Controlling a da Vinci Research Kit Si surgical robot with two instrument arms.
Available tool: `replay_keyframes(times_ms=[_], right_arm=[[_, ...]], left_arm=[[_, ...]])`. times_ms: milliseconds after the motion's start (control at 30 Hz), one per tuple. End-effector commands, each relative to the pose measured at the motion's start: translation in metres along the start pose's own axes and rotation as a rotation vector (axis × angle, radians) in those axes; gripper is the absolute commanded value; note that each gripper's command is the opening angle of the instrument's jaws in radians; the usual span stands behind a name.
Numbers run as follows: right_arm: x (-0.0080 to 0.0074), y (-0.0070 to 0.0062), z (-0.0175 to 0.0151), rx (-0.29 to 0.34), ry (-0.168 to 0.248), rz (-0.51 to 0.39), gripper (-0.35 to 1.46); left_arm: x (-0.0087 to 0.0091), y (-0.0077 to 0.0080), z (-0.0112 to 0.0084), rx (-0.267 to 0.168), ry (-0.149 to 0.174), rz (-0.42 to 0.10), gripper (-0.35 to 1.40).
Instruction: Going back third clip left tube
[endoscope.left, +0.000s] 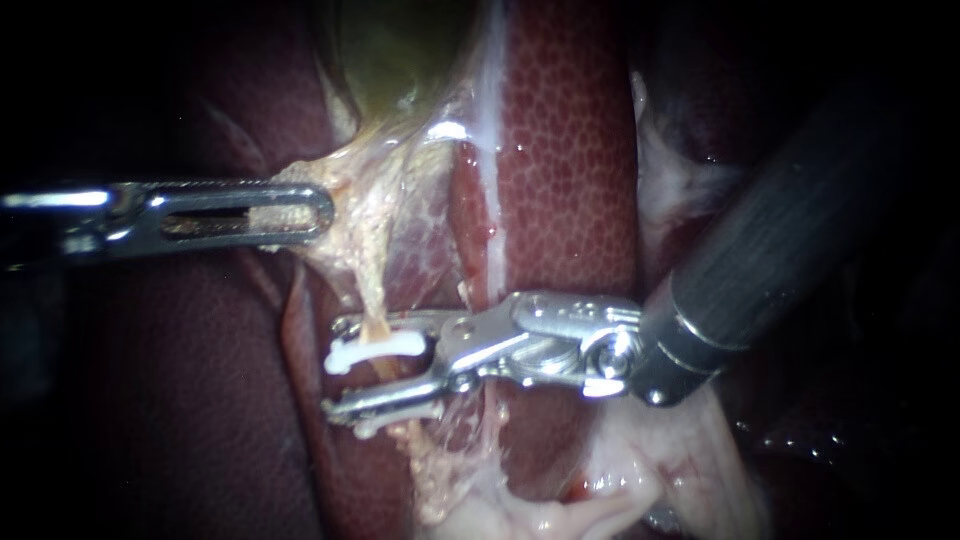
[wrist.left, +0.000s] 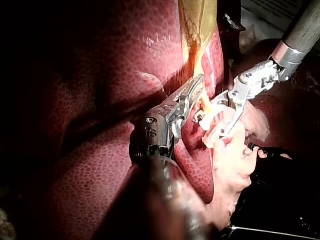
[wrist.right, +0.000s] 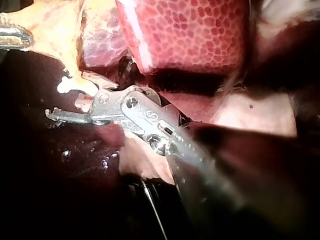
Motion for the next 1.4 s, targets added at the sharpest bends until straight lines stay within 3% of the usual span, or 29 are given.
replay_keyframes(times_ms=[33,267,500,933,1400], right_arm=[[-0.0002,0.0002,-0.0002,-0.001,0.001,0.001,0.6],[-0.0006,0.0012,-0.002,-0.003,0.001,0.005,0.6],[0.0001,0.001,-0.0053,0.003,0.009,-0.01,0.6],[0.0006,-0.0015,-0.0127,0.033,0.009,-0.039,0.6],[0.0045,-0.0041,-0.0182,0.027,0.031,-0.091,0.6]], left_arm=[[0.0,0.0,0.0,0.0,0.0,0.0,-0.35],[0.0001,0.0,-0.0002,0.001,0.0,0.001,-0.35],[0.0,0.0,-0.0002,0.001,0.001,0.001,-0.35],[0.0,0.0,-0.0003,0.002,0.001,0.0,-0.35],[0.0,0.0,-0.0002,0.001,0.001,0.0,-0.35]])
